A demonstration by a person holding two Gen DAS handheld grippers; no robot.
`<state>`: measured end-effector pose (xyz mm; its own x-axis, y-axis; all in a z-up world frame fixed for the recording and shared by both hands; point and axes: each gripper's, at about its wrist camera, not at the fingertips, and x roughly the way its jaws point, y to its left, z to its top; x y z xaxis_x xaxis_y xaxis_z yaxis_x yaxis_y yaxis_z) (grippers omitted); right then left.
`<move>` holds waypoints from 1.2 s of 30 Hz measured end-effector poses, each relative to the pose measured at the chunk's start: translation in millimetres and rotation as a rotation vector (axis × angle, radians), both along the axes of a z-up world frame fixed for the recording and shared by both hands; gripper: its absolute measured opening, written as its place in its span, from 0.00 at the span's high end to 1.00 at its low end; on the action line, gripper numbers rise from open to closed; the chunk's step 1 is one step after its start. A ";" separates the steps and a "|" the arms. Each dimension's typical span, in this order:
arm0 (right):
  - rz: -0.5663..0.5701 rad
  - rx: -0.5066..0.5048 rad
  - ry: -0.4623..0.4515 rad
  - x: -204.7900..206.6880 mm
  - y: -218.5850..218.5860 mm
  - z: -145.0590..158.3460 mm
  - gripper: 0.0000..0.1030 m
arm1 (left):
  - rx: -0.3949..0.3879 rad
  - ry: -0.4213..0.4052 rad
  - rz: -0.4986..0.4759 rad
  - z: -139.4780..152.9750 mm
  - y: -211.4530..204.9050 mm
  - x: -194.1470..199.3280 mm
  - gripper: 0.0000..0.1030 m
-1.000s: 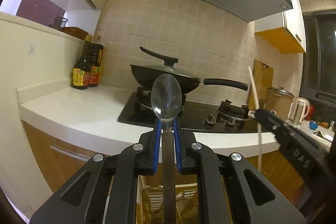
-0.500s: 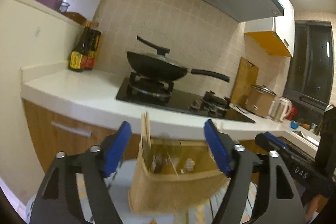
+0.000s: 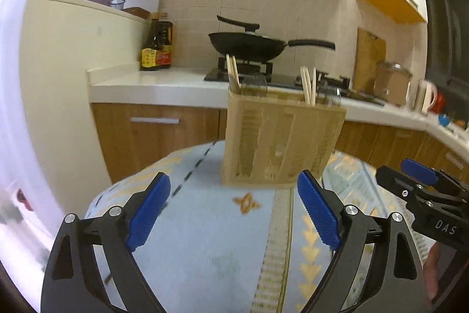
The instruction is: Organize utensils
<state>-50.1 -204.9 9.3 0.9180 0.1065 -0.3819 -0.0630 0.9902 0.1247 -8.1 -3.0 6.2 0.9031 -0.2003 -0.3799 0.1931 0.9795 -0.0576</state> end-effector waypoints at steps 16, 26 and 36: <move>-0.074 -0.052 0.069 3.0 3.1 -31.6 0.25 | -0.008 -0.012 0.087 -12.6 7.7 -9.2 0.07; -0.060 -0.136 0.083 6.4 19.1 -35.9 0.22 | 0.003 0.014 0.078 -13.4 4.7 -4.5 0.07; -0.066 -0.115 0.095 8.1 15.0 -36.7 0.19 | 0.008 0.019 0.081 -13.4 3.9 -2.5 0.07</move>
<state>-42.1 -189.9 -27.4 0.8806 -0.0024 -0.4739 0.0097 0.9999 0.0129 -10.7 0.9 -7.2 0.9089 -0.1237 -0.3982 0.1121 0.9923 -0.0523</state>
